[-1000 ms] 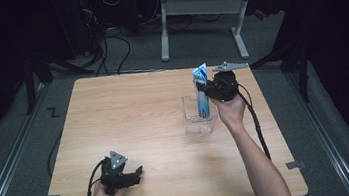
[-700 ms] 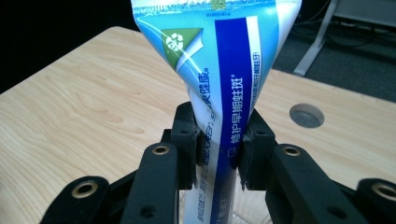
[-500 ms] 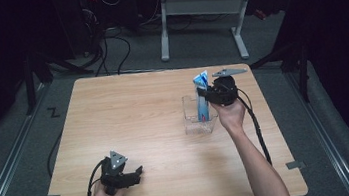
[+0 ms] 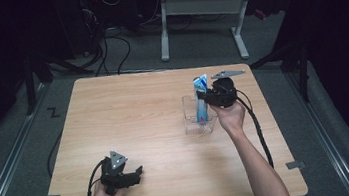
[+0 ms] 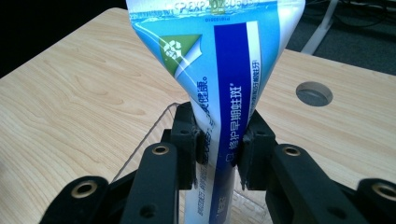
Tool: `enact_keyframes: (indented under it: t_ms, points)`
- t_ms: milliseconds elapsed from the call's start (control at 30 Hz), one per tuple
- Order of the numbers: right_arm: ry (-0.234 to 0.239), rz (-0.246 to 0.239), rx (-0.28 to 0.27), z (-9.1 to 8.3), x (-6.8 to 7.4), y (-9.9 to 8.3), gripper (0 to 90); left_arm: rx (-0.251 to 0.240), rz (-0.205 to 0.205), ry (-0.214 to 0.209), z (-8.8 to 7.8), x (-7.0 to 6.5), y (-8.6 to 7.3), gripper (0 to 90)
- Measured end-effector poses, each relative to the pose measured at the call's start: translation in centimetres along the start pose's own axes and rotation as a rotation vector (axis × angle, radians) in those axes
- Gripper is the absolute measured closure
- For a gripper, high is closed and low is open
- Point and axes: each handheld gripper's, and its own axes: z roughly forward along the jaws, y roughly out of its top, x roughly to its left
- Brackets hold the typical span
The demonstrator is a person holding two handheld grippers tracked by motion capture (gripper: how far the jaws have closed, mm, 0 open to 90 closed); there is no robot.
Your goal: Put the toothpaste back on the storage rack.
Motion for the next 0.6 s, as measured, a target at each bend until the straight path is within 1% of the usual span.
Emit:
enact_keyframes:
  t_ms: [133,233,500,600]
  points:
    - [0.008,0.013,0.018,0.1,-0.2,-0.3,71.2,0.0,0.0,0.0,0.0,0.0,0.0,15.0]
    - [0.01,0.009,0.03,0.2,-0.4,-0.5,71.2,0.001,-0.001,0.0,0.0,0.0,0.0,15.0]
    - [0.022,0.065,0.027,0.0,-1.5,-1.3,71.1,0.001,-0.002,0.002,0.0,0.0,0.0,15.0]
    - [0.007,0.039,0.034,-0.2,-1.3,-1.3,71.0,0.001,-0.002,0.002,0.0,0.0,0.0,15.0]
